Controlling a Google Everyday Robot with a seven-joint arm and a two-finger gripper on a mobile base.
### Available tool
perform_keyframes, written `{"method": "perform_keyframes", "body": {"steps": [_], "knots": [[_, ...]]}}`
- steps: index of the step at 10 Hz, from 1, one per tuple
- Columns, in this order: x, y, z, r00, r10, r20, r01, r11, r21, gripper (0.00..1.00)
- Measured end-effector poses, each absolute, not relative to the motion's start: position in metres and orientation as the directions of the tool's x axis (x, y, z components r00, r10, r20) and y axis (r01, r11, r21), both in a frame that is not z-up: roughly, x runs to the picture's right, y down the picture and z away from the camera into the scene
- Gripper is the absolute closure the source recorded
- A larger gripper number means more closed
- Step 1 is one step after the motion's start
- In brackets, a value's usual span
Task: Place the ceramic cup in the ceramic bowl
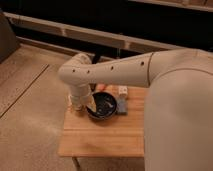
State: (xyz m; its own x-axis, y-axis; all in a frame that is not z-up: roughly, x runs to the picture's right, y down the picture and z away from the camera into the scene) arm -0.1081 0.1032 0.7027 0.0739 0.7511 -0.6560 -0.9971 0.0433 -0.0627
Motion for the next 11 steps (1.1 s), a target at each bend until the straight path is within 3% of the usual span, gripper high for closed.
{"method": "perform_keyframes", "body": {"steps": [11], "knots": [[-0.1076, 0.0989, 0.7029, 0.078, 0.765, -0.640, -0.997, 0.050, -0.062, 0.35]]}}
